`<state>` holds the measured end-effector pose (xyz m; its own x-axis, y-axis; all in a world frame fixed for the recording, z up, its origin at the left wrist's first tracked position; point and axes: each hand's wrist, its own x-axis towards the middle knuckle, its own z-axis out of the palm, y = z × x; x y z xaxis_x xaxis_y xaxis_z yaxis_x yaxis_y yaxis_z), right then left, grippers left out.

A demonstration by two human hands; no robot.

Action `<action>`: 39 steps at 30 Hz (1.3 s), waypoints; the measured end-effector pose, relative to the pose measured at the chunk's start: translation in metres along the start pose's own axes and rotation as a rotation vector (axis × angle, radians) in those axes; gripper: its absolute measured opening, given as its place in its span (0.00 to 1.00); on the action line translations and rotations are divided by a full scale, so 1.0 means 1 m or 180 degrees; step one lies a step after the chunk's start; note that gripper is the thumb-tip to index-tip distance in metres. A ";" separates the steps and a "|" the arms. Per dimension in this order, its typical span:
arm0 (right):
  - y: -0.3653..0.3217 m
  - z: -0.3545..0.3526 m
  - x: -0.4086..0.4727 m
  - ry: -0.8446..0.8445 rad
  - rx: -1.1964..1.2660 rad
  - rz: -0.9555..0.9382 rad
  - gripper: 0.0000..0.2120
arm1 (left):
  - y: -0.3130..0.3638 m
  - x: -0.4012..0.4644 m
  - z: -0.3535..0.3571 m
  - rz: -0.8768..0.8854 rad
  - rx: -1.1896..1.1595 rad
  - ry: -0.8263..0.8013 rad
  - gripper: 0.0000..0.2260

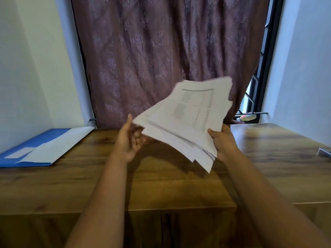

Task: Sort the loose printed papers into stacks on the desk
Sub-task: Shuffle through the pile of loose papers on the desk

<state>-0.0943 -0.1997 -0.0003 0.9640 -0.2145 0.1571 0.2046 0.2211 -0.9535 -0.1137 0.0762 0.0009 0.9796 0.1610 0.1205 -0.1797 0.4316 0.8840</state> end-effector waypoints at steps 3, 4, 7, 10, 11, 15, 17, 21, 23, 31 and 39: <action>0.018 0.006 -0.004 0.0411 0.0424 0.0471 0.19 | -0.031 -0.026 0.024 -0.0492 -0.0265 0.0090 0.39; 0.026 0.009 -0.007 0.0548 0.0507 0.0641 0.17 | -0.042 -0.036 0.040 -0.0632 -0.0126 0.0046 0.38; 0.045 0.018 -0.022 0.0733 0.0538 0.1039 0.11 | -0.069 -0.038 0.068 -0.0914 0.0096 0.0160 0.25; 0.059 0.019 -0.029 0.0647 0.0512 0.1306 0.19 | -0.073 -0.025 0.055 -0.1148 0.0763 0.0549 0.16; 0.061 0.018 -0.033 0.0602 0.0416 0.1377 0.21 | -0.069 -0.021 0.045 -0.1203 0.1032 0.0543 0.15; 0.054 -0.013 -0.038 0.1216 -0.1171 0.0565 0.45 | -0.042 -0.014 0.008 -0.1442 0.2153 0.0369 0.04; 0.033 -0.030 -0.030 0.1307 -0.2226 0.0180 0.41 | -0.031 -0.014 -0.011 -0.1550 0.2661 0.0192 0.04; 0.008 -0.044 -0.011 -0.0061 -0.4029 0.0443 0.27 | -0.023 -0.005 -0.032 -0.1632 0.3052 0.0156 0.16; 0.011 -0.039 -0.018 -0.0475 -0.4626 0.0601 0.27 | -0.026 -0.001 -0.031 -0.1753 0.3208 0.0316 0.30; 0.016 -0.010 -0.023 -0.0570 -0.3316 0.0880 0.22 | -0.030 -0.011 -0.007 -0.1163 0.3624 0.0058 0.20; 0.030 -0.038 -0.015 -0.0584 -0.4988 0.0444 0.26 | -0.028 -0.019 -0.019 -0.1745 0.2692 -0.0176 0.13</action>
<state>-0.1090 -0.2262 -0.0409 0.9898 -0.1386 -0.0336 -0.1426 -0.9569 -0.2529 -0.1288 0.0779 -0.0348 0.9145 0.0786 -0.3968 0.3987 -0.3410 0.8513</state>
